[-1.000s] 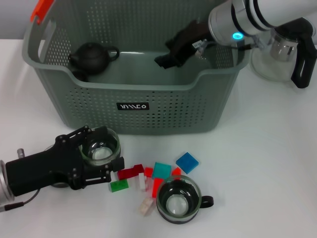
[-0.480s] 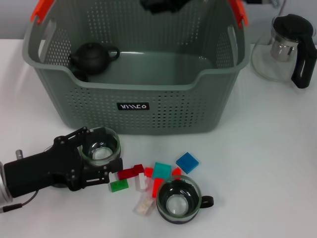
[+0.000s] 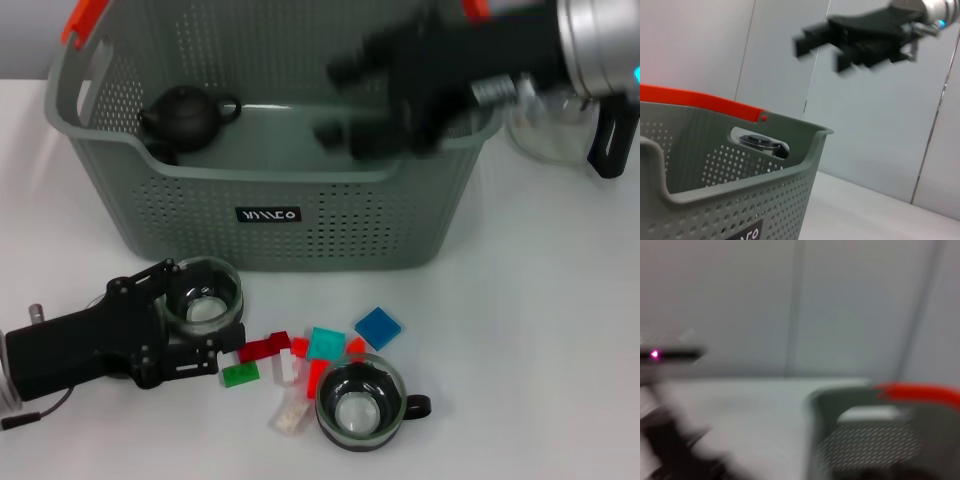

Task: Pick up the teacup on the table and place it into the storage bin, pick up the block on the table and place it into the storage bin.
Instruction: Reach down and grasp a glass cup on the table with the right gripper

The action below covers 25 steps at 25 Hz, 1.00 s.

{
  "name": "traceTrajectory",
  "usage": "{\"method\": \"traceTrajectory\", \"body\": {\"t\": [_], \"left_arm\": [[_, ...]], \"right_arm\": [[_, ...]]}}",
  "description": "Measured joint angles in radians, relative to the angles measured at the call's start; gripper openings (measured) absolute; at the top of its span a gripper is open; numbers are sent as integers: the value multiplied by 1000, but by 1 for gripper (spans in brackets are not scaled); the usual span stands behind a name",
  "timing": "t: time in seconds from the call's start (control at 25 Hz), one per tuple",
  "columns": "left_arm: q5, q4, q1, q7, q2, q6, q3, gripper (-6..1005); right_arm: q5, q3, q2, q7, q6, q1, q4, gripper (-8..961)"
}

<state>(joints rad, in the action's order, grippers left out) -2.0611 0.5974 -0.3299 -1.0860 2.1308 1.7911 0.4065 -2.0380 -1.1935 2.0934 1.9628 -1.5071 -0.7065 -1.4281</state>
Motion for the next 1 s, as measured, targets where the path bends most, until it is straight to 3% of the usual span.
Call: {"method": "traceTrajectory", "body": {"t": [0.16, 0.36, 0.72, 1.0], "left_arm": [[-20, 4, 0, 4, -3, 3, 1, 933], [-52, 5, 0, 20, -2, 6, 8, 933], [-64, -6, 0, 66, 4, 5, 25, 934], [-90, -7, 0, 66, 7, 7, 41, 934]], "right_arm": [[-1, 4, -5, -54, -200, 53, -25, 615], [-46, -11, 1, -69, -328, 63, -15, 616], [-122, -155, 4, -86, -319, 52, 53, 618], [-166, -296, 5, -87, -230, 9, 146, 619]]}}
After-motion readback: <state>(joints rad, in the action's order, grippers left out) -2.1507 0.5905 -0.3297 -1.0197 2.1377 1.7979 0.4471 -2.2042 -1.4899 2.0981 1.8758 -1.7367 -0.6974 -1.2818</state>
